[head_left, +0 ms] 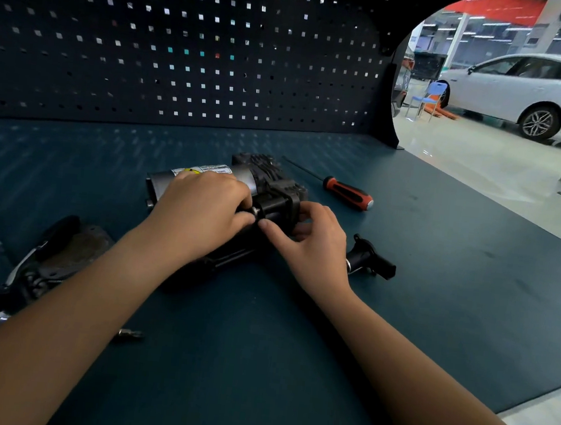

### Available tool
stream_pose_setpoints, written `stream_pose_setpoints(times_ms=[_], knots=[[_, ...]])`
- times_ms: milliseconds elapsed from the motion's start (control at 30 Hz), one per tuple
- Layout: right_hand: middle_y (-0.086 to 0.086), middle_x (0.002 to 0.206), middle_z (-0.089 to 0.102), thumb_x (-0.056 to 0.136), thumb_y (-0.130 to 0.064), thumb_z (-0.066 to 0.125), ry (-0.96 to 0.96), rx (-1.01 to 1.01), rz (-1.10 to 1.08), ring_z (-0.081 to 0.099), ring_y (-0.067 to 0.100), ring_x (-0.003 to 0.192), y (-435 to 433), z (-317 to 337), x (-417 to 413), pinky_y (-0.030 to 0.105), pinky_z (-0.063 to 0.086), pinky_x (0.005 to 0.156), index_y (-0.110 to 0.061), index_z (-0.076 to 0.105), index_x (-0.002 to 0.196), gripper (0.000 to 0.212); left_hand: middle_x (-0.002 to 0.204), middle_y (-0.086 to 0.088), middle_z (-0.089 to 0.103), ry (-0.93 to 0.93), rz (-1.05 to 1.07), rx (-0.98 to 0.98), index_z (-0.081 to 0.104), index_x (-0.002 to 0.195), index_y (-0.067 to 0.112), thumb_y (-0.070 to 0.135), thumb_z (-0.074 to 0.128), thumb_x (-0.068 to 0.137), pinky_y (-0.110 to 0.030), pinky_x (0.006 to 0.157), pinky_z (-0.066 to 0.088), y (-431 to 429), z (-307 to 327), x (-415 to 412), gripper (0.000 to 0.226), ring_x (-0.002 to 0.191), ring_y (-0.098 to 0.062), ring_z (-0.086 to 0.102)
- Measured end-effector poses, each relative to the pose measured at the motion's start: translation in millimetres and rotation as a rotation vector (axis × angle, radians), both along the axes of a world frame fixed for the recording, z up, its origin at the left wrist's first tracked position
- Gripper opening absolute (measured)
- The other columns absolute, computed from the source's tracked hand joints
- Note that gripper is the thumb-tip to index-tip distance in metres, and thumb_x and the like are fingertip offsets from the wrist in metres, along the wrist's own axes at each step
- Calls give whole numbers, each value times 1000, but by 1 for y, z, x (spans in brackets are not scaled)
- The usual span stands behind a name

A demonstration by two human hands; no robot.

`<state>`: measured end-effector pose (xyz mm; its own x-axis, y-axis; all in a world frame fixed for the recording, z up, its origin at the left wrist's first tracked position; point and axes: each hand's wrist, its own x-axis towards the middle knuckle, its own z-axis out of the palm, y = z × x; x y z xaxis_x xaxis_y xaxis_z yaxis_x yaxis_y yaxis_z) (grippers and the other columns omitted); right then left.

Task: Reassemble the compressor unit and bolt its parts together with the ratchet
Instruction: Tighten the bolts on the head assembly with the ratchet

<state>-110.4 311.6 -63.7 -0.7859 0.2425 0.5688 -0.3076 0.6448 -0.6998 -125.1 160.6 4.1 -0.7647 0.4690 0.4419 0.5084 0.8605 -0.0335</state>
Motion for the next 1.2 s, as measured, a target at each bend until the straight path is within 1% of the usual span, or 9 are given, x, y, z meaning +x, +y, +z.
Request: stream_pose_setpoints(times_ms=[367,467,633,767,867,933,1000,1067,1200], knots=[[-23,82,40,71,-46,74,-24,8,-16,54,8,81,-2,1,1,27,48,77,-15,59,105,49,103,-1,69,63,-116,147,71,98,11,27,59,89,-40,91,37,-7,-15,-2,23,100,-23,61],[-21,84,40,71,-45,75,-30,-5,-21,55,9,82,-3,2,3,29,49,78,-13,59,106,50,97,-4,69,95,-90,112,71,92,7,34,49,85,-38,87,36,-6,-19,-1,35,92,-26,63],[-14,92,44,73,-47,73,-68,-6,-27,56,10,86,-5,4,6,27,47,80,-14,57,110,52,92,-6,69,166,-92,161,69,87,6,22,64,84,-40,88,35,-1,-24,-1,17,86,-28,64],[-5,109,44,77,-52,64,-188,-13,-5,45,11,98,-12,1,11,23,33,83,-17,41,128,66,81,-6,70,227,-94,163,67,78,4,20,62,80,-44,86,42,-2,-27,0,17,74,-26,66],[3,118,54,79,-51,64,-355,-233,72,53,20,108,-17,4,13,33,44,93,-20,32,134,71,78,-6,70,244,-87,156,67,74,4,21,60,77,-45,85,44,-3,-27,0,19,70,-26,67],[4,110,60,78,-45,68,-468,-494,134,63,23,94,-20,10,14,38,55,82,-21,35,127,63,76,-6,70,254,-83,151,67,73,4,20,61,76,-46,84,45,-3,-27,0,18,69,-26,67],[5,109,61,79,-36,70,-609,-804,235,68,22,80,-24,16,14,28,58,63,-19,40,119,53,75,-6,70,259,-84,144,67,71,4,20,62,75,-46,84,46,-3,-27,0,17,68,-26,67],[14,111,63,82,-29,69,-685,-1025,327,69,24,74,-27,18,14,24,56,56,-11,44,122,51,76,-6,70,254,-85,140,67,71,4,20,62,75,-46,84,45,-3,-27,-1,17,69,-26,67],[17,106,63,87,-19,64,-716,-1215,459,64,29,82,-27,20,13,32,56,68,-5,49,121,39,78,-7,70,247,-93,132,67,73,3,20,60,78,-47,86,44,-4,-26,-1,19,71,-27,67]])
